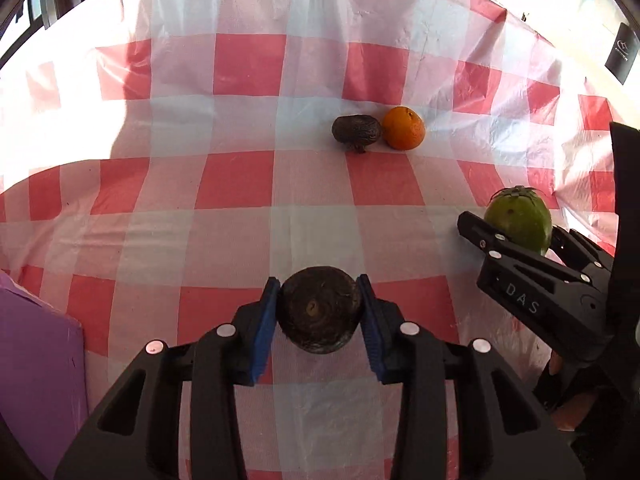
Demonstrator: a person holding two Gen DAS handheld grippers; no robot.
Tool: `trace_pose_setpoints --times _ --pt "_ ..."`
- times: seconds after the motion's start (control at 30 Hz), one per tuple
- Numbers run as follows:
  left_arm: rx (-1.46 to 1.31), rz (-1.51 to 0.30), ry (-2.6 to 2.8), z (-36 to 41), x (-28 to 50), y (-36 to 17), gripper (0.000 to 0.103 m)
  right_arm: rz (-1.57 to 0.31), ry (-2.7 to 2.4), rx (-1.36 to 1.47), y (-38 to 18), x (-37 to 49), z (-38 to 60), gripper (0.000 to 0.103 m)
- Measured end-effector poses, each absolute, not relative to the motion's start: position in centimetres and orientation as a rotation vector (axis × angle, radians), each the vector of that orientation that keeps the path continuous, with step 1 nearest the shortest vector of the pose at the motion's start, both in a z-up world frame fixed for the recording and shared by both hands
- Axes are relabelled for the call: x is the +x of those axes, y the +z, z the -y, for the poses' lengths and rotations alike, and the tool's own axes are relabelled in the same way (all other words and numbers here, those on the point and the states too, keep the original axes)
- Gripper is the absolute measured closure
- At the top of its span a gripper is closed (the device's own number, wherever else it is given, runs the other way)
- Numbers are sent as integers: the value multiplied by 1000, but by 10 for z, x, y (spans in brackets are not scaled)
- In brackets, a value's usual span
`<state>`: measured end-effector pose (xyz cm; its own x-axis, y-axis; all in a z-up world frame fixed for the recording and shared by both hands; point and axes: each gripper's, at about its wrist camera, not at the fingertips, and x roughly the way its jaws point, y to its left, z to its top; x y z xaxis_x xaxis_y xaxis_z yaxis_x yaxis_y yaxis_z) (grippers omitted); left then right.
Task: Organize fruits
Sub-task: 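Grasp a dark date with the left tool while the right tool grasps the green persimmon, then carry the date and green persimmon with both tools over the box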
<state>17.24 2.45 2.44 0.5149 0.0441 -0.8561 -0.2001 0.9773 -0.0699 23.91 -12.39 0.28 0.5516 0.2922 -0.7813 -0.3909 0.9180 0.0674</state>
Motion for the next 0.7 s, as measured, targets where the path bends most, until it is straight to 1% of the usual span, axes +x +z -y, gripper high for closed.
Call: trace_pose_setpoints --times 0.13,0.3,0.5,0.7 --pt "-106 -1067 43 16 119 21 64 -899 403 -126 4 239 119 43" --pt "-68 -1136 -58 31 63 13 64 -923 389 -131 7 224 125 43" --pt "-43 -1143 -117 23 25 29 64 -960 310 -64 24 143 167 43" --pt "-10 -1104 -174 5 11 52 64 -1052 232 -19 30 55 195 43"
